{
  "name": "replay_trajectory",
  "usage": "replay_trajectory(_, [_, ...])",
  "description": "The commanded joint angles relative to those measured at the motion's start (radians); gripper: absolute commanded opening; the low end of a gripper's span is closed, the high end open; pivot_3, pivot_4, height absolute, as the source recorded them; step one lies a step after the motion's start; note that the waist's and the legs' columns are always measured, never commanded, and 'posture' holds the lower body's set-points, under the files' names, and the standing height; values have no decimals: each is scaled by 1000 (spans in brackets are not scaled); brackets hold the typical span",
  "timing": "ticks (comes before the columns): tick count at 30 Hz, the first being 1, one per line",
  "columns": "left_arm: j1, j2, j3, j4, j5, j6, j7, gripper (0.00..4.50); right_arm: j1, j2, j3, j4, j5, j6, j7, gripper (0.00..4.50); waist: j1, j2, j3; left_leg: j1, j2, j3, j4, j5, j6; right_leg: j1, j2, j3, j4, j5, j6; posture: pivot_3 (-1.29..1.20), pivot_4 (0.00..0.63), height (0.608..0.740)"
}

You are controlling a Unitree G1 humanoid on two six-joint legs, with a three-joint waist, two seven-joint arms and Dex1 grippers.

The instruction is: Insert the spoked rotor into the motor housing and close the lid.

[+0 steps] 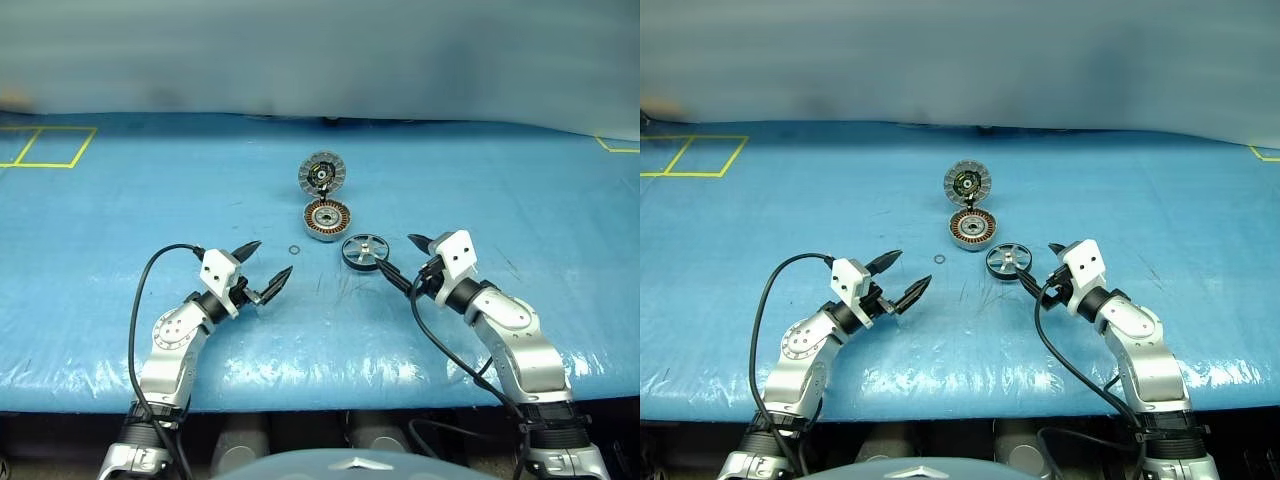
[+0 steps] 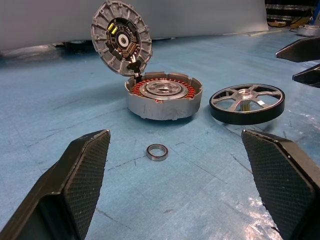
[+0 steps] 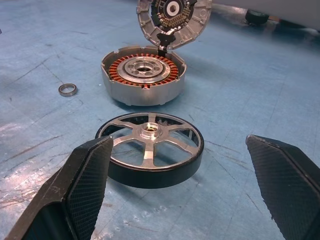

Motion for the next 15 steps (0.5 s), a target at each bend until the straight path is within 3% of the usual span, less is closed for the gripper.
replay_trajectory(1, [4, 0, 1, -39, -4, -8, 1, 4500, -10, -2, -1, -17, 3, -3, 0, 4465, 0, 0, 0, 0, 0, 0, 0, 0, 0, 0, 0, 0, 0, 0, 0, 0, 150, 740])
replay_trajectory(15, [4, -1, -2, -39, -7, -6, 2, 4500, -8, -5, 1, -20, 3, 0, -3, 4465, 0, 0, 0, 0, 0, 0, 0, 0, 0, 0, 0, 0, 0, 0, 0, 0, 150, 740])
